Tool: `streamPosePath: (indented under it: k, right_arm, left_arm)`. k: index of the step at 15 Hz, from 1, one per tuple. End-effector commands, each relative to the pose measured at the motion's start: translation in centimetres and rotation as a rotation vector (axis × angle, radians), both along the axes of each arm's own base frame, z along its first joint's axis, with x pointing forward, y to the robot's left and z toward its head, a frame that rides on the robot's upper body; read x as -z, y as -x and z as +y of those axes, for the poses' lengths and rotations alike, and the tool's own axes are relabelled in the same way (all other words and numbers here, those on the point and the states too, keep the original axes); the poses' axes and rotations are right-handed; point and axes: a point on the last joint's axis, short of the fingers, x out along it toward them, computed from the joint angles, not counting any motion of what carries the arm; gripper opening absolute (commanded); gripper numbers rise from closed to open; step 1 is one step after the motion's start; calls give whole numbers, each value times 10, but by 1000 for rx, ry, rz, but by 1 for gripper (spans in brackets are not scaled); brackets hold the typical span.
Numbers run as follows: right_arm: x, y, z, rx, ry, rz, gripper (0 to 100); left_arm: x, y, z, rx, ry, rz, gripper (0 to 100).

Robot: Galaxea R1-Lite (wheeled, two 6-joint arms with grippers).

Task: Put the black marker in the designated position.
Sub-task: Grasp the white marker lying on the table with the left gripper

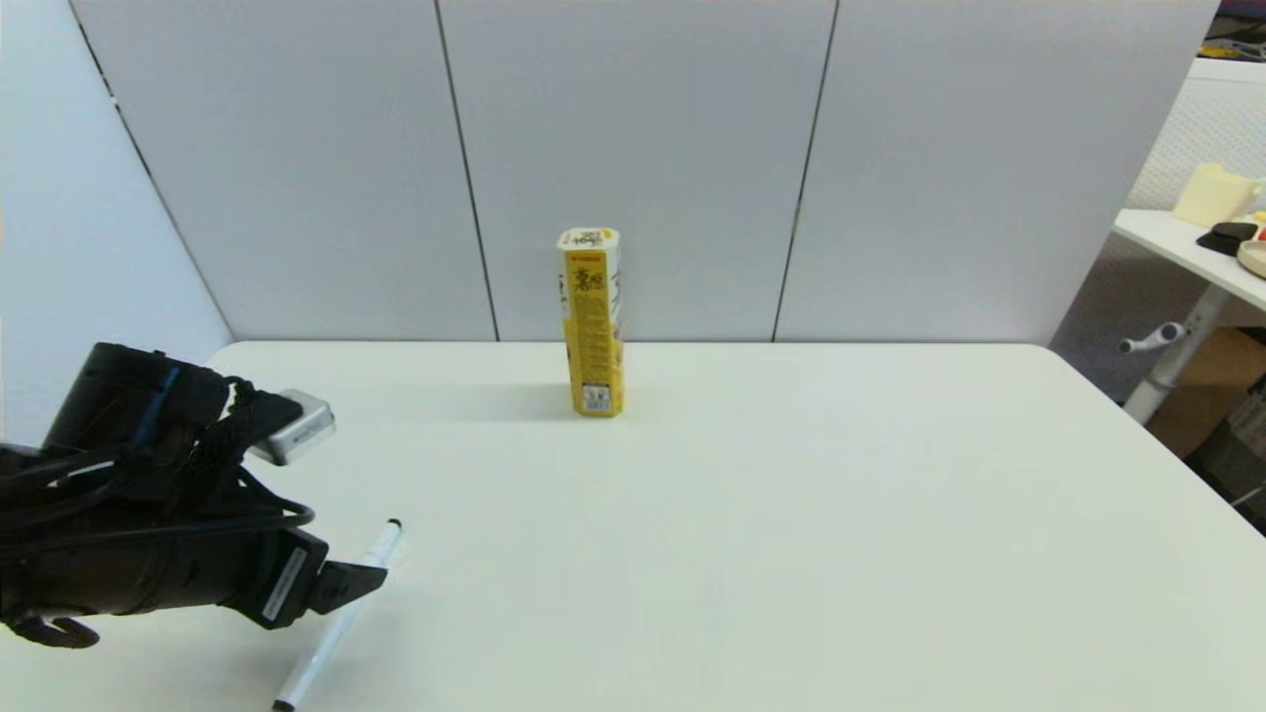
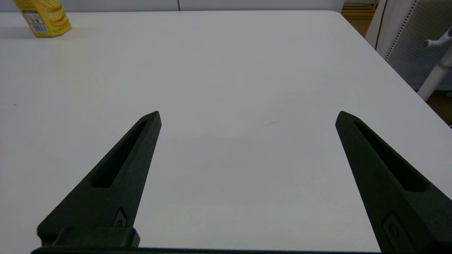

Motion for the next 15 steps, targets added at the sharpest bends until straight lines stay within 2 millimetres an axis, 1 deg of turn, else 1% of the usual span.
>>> streamPosePath:
  k: [1, 7, 10, 15]
  right_arm:
    - [0, 0, 0, -1, 0, 2, 100]
    - [0, 0, 0, -1, 0, 2, 100]
    - [0, 0, 0, -1, 0, 2, 100]
    - [0, 0, 0, -1, 0, 2, 100]
  left_arm:
    - [8, -4, -1, -8, -11, 57, 100]
    - [15, -5, -6, -27, -3, 120, 100]
    - [17, -6, -5, -64, -54, 115, 100]
    - [20, -6, -6, -65, -59, 130, 100]
